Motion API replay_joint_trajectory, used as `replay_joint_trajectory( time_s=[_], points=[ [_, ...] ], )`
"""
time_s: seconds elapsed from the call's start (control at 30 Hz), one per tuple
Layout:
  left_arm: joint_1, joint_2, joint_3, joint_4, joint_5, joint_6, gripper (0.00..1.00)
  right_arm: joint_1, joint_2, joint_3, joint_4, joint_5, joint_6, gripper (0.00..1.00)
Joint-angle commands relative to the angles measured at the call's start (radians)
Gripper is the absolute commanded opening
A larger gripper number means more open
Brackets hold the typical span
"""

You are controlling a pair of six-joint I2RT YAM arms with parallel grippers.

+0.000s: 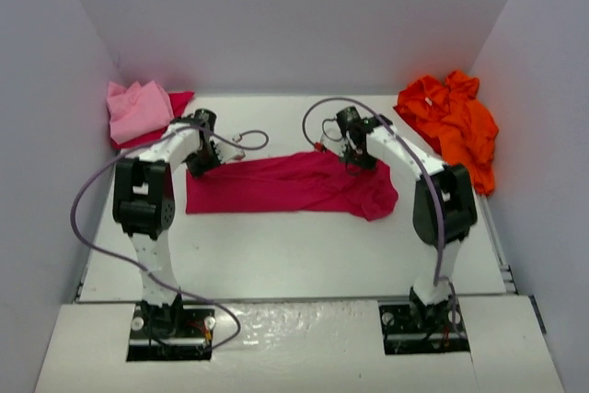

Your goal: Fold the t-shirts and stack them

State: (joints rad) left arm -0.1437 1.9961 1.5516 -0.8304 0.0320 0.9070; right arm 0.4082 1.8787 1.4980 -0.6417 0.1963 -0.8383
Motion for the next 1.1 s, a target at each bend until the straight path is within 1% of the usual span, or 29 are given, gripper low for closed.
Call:
replay_joint_trajectory(
  time_s=[0.0,0.17,0.33,0.47,0.5,0.53,0.57,0.6,0.63,0.67,0.7,0.77,0.8,0.83,0.93,1.0,1.03,1.07],
  points=[
    [0.035,0.023,0.090,-0.018,-0.004,0.000,0.00,-0.061,0.095,0.117,0.017,0.032,0.038,0.00],
    [0.051,0.053,0.130,-0.024,0.009,0.007,0.00,-0.091,0.132,0.184,0.020,0.025,0.036,0.00],
    [0.081,0.045,0.141,-0.003,0.038,0.003,0.00,-0.116,0.131,0.199,0.024,0.025,0.030,0.00],
    [0.087,0.076,0.163,0.011,0.025,-0.002,0.00,-0.129,0.167,0.229,0.027,0.018,0.038,0.00],
    [0.087,0.111,0.206,-0.006,0.021,-0.012,0.00,-0.126,0.191,0.246,0.029,0.023,0.052,0.03],
    [0.086,0.140,0.229,-0.018,0.019,-0.024,0.00,-0.124,0.204,0.255,0.030,0.026,0.060,0.11],
    [0.085,0.160,0.257,-0.025,0.015,-0.037,0.00,-0.125,0.218,0.267,0.031,0.032,0.074,0.23],
    [0.086,0.176,0.296,-0.031,0.010,-0.051,0.04,-0.127,0.236,0.280,0.033,0.044,0.094,0.37],
    [0.088,0.184,0.315,-0.010,0.008,-0.081,0.19,-0.129,0.242,0.283,0.045,0.055,0.104,0.53],
    [0.091,0.179,0.323,0.029,0.008,-0.115,0.39,-0.130,0.239,0.283,0.065,0.061,0.107,0.64],
    [0.092,0.164,0.315,0.061,0.012,-0.126,0.55,-0.130,0.224,0.271,0.085,0.063,0.106,0.67],
    [0.094,0.131,0.279,0.126,0.018,-0.144,0.72,-0.131,0.200,0.246,0.122,0.085,0.100,0.69],
    [0.094,0.108,0.257,0.171,0.019,-0.157,0.77,-0.131,0.186,0.231,0.146,0.099,0.099,0.70],
    [0.094,0.080,0.242,0.227,0.016,-0.174,0.79,-0.131,0.169,0.215,0.173,0.106,0.099,0.70],
    [0.093,0.033,0.240,0.273,0.026,-0.225,0.78,-0.132,0.136,0.196,0.196,0.103,0.112,0.67],
    [0.094,0.008,0.238,0.282,0.034,-0.237,0.76,-0.132,0.100,0.190,0.201,0.095,0.120,0.63],
    [0.093,-0.006,0.235,0.283,0.037,-0.240,0.74,-0.131,0.083,0.182,0.203,0.086,0.125,0.58],
    [0.092,-0.023,0.232,0.280,0.043,-0.243,0.69,-0.132,0.054,0.171,0.201,0.066,0.134,0.43]
  ],
)
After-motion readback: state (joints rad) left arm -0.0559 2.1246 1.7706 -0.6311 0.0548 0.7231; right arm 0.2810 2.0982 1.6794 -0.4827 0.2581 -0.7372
